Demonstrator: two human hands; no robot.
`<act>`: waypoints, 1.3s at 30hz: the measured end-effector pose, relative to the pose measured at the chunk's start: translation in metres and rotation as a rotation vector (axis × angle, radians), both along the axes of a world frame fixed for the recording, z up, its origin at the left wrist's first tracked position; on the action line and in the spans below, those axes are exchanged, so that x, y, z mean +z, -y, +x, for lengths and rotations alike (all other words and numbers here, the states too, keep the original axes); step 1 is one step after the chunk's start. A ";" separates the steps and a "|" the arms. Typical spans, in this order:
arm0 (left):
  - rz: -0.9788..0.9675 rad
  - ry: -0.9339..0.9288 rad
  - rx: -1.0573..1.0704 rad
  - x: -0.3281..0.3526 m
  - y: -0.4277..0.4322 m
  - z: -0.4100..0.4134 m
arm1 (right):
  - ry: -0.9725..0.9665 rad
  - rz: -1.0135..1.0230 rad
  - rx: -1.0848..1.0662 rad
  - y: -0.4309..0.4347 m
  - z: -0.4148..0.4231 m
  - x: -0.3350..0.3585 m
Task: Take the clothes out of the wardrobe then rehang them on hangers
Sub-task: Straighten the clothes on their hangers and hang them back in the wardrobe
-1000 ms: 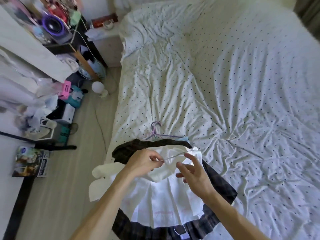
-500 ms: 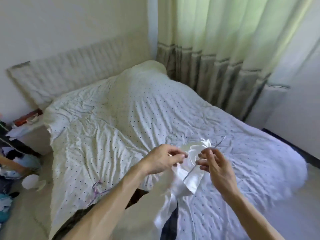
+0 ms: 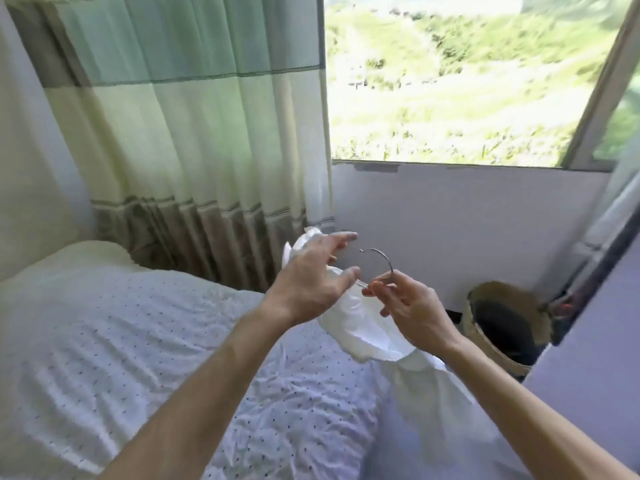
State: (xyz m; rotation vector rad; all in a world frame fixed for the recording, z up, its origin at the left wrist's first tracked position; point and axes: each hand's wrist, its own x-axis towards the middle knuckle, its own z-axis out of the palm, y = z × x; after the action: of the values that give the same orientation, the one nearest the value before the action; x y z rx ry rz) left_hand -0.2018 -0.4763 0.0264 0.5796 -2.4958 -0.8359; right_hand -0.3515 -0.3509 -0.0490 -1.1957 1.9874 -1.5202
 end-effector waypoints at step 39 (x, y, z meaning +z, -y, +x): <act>-0.141 0.549 -1.633 -0.182 -0.337 -0.418 | 0.407 1.020 -1.232 -0.350 0.001 -0.214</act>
State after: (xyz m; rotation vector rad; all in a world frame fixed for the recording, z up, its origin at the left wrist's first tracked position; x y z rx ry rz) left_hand -0.6201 -0.1392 -0.1558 -1.7504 -3.1228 -0.9600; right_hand -0.3509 -0.0004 -0.2627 0.8040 2.6506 -0.6412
